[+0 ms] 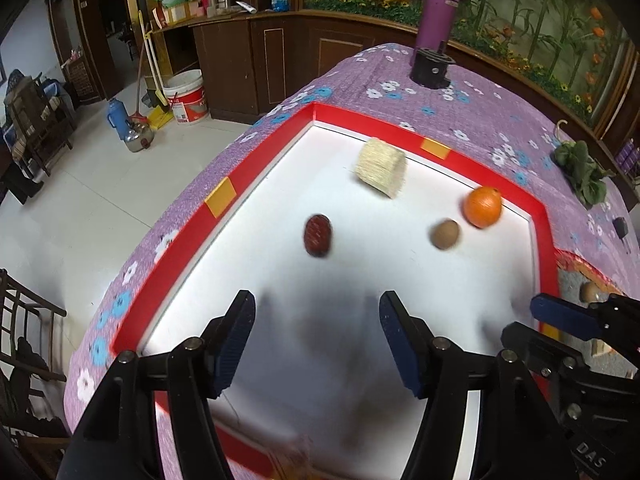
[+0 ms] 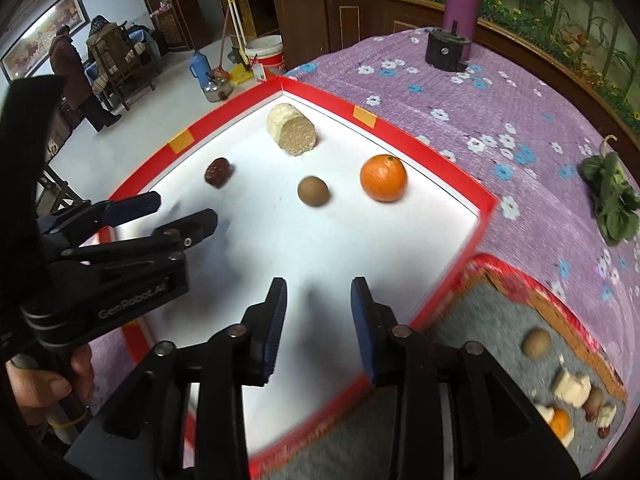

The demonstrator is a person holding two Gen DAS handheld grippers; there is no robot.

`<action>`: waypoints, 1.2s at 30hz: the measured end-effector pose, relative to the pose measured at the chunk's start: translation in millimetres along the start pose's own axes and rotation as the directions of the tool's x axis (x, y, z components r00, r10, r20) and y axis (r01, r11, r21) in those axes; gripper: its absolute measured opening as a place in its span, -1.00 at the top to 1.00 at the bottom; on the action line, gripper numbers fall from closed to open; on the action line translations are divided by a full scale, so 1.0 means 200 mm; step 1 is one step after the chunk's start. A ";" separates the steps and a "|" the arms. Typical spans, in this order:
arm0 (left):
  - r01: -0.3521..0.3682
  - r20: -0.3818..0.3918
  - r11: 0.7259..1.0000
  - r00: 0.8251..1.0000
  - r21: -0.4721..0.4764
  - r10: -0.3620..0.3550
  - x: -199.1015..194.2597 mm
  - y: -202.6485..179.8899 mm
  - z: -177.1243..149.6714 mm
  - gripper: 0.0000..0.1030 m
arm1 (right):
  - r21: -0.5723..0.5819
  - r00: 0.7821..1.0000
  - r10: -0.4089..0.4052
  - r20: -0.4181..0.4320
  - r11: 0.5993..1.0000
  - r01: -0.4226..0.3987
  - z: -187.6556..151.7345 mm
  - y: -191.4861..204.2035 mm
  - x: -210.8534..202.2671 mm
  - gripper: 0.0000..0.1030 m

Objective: Organize fruits
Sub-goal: 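Move both open tools back over the mat, then grasp a round white yam slice with the right tool while the left tool grasps a square white chunk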

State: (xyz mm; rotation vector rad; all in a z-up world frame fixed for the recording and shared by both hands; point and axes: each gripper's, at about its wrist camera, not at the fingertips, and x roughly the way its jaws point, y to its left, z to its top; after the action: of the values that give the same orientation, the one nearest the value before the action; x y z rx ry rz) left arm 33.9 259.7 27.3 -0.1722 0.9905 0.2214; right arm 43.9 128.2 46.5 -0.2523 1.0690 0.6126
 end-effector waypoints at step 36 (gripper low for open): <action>0.189 -0.059 0.944 0.982 0.269 -0.180 -0.27 -1.15 -0.48 -0.43 | 0.411 0.989 -0.134 0.064 0.907 0.096 -1.23 -1.10 -0.73 -0.02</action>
State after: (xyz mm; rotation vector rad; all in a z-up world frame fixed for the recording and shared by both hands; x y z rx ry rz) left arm -11.3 9.4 30.5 -0.0147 1.0209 -0.0922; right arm -59.8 -217.0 36.2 0.0769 1.0597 0.2801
